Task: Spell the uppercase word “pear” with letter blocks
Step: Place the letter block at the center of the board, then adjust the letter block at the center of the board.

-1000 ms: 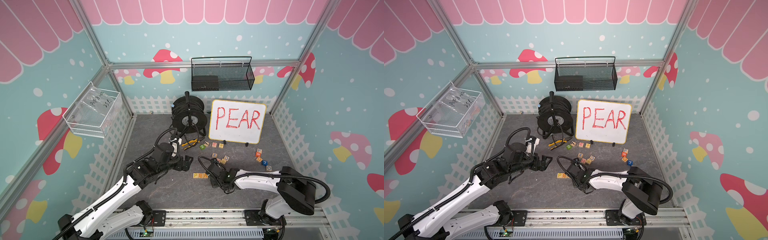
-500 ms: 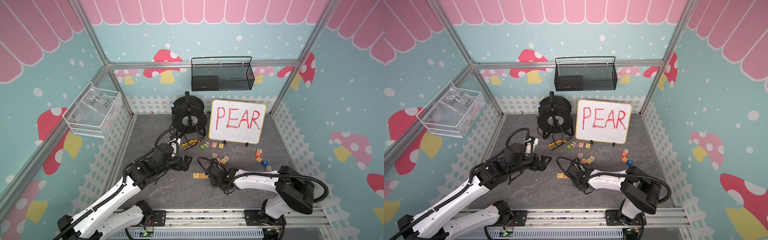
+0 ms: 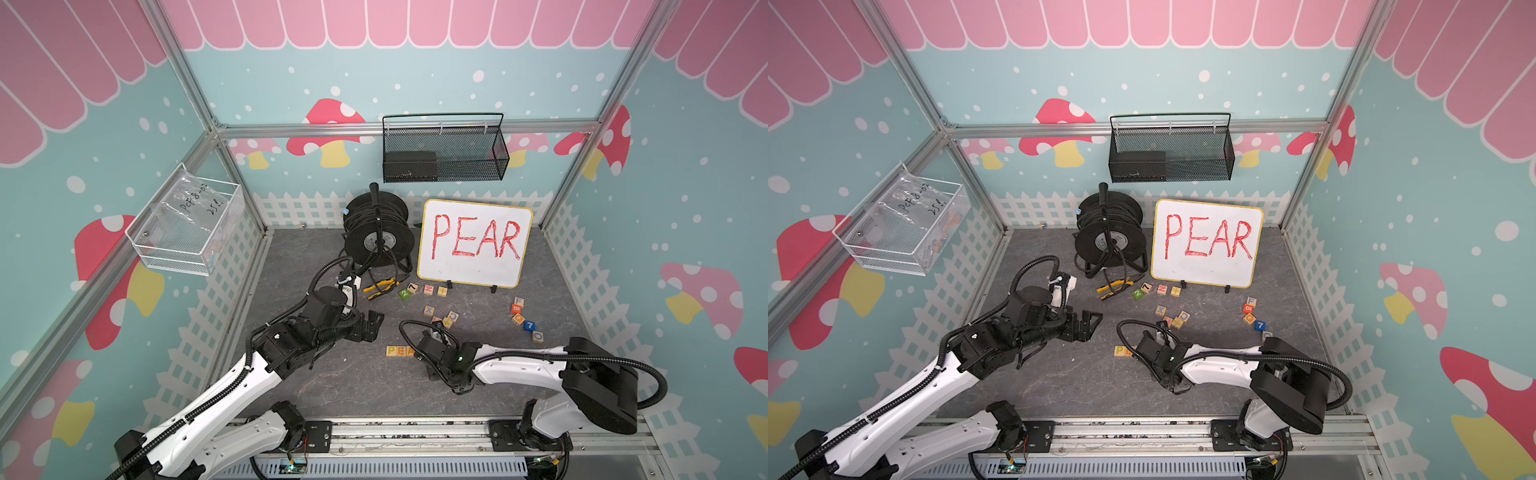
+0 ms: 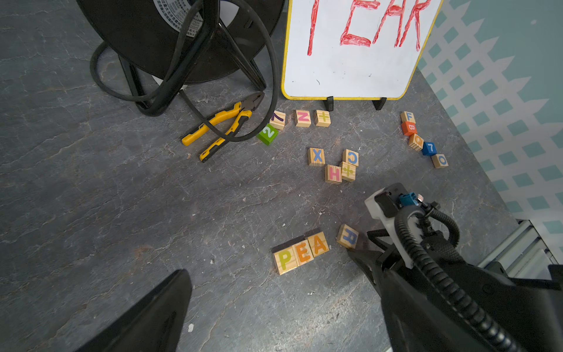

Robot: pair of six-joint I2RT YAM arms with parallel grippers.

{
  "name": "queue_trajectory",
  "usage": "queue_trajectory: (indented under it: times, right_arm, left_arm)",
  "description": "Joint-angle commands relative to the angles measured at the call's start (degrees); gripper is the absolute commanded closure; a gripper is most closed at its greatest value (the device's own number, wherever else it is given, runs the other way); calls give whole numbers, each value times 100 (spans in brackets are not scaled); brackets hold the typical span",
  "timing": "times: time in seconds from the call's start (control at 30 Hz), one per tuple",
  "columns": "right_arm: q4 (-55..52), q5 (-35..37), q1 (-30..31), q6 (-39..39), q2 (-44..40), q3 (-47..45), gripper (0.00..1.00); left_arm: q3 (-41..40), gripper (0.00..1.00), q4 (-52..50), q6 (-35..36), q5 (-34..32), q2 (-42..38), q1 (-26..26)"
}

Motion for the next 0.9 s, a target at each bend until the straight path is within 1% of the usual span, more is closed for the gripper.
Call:
queue_trajectory:
  times: [0.0,0.2,0.37,0.57,0.73,0.8,0.87]
  right_arm:
    - [-315,275,29,571,-198,-206,46]
    - [-156,558,-97,667,-301,-294,43]
    - [46,569,-190,649,-253,-274,43]
    - [-152,573,-245,667,-668,-376,43]
    - [-532,355,-254,489,-950,-264,40]
    - [-588,147,-252,393,-946,-207,38]
    - [-422,-127,-235,185,-913,-201,37]
  left_arm:
    - [-43,0,-34,-41,-79,-35,19]
    - [-29,1,-16,-36,-62,38,16]
    - [-52,1,-26,-29,-103,23,19]
    - [-36,1,-20,-33,-113,52,21]
    - [-26,1,-16,-38,-81,79,28]
    - [-26,1,-1,-40,-82,67,28]
    - [-35,0,1,-44,-79,61,23]
